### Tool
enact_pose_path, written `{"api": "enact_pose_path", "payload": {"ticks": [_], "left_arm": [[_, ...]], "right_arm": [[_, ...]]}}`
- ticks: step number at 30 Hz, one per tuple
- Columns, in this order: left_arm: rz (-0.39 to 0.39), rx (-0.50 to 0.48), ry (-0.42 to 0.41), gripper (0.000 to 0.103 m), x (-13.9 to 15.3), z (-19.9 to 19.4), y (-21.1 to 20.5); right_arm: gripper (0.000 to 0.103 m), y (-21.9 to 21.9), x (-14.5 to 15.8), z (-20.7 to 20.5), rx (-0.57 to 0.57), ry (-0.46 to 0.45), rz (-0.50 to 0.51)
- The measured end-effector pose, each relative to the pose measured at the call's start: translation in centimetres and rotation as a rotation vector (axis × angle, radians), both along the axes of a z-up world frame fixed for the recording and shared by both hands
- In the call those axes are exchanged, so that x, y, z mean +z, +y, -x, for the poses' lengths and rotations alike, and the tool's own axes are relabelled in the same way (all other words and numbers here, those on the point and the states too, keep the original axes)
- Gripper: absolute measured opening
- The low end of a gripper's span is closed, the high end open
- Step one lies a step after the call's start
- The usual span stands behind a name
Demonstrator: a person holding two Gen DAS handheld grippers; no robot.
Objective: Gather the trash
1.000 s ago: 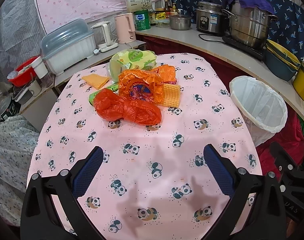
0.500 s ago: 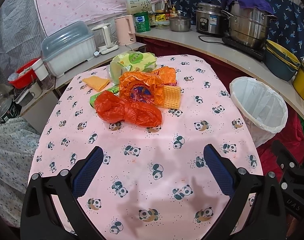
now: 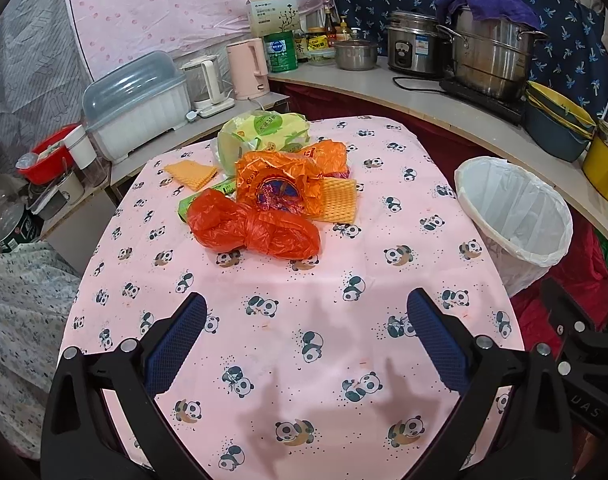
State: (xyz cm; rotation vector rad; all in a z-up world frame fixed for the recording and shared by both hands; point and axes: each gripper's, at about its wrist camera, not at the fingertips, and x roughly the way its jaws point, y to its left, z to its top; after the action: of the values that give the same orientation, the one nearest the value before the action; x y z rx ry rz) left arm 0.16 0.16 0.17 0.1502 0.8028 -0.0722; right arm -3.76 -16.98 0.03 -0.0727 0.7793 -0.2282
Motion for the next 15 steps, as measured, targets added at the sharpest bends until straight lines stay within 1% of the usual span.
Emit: {"api": "enact_pose_path", "payload": {"ticks": [5, 15], "left_arm": [[-0.013, -0.004, -0.021, 0.096, 0.24, 0.36, -0.22], [-0.014, 0.003, -0.023, 0.096, 0.3, 0.51, -0.2]], "right_arm": [[0.096, -0.11, 0.11, 0.08, -0.001, -0.003, 0.0], [0.096, -0.05, 0.14, 0.09, -0.002, -0.003, 0.0]]}}
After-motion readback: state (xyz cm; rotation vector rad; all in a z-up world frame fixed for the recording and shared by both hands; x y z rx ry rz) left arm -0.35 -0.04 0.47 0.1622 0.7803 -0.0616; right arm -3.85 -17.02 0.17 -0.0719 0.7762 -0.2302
